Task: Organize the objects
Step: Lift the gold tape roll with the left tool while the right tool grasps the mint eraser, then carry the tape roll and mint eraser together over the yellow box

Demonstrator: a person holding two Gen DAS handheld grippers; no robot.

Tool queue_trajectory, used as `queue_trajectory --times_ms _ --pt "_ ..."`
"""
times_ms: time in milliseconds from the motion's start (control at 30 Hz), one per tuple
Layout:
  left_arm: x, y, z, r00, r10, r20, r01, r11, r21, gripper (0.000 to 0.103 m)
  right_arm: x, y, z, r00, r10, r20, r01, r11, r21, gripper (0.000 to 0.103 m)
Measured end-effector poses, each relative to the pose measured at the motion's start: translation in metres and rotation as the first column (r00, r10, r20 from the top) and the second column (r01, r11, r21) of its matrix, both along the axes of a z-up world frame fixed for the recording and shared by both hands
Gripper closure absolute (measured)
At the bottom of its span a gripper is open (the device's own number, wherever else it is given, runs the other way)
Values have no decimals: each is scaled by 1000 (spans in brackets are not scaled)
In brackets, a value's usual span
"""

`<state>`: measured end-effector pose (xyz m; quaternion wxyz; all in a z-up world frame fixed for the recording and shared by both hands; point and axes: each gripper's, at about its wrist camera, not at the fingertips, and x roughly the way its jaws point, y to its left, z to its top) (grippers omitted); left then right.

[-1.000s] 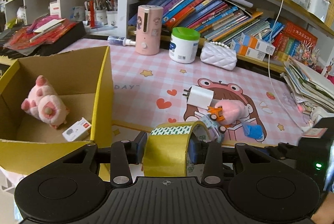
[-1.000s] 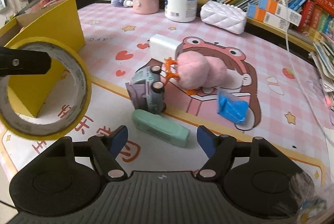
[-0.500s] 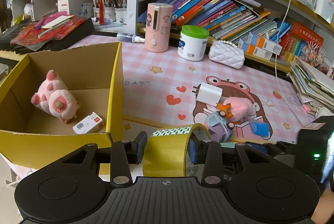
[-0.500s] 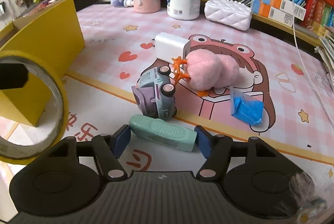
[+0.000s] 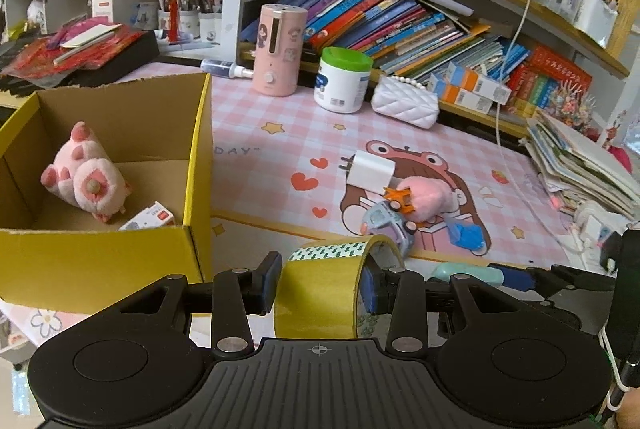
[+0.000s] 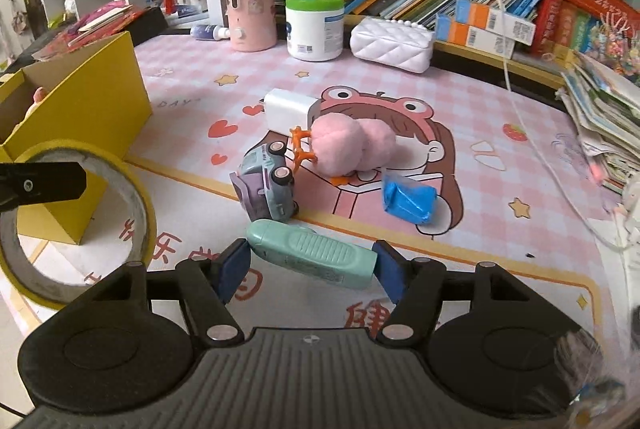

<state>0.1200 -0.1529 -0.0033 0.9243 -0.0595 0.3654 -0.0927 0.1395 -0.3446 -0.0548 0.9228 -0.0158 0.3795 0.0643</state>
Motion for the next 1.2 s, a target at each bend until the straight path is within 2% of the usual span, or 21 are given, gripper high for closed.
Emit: queue_trajectory --times_ms 233,467,867,1200 --pt "-19 19 1 999 -32 14 32 999 -30 65 -24 12 12 999 -31 24 32 999 -30 38" --pt "-46 58 2 999 -30 23 31 999 -44 65 -52 40 21 997 -77 3 77 997 -24 38" --pt "-95 150 1 999 40 19 -39 998 -50 65 -107 137 34 1000 -23 -17 22 999 -47 38" --pt "-124 205 -1 997 71 26 -70 997 -41 65 -137 199 27 999 15 -31 -16 999 -49 38"
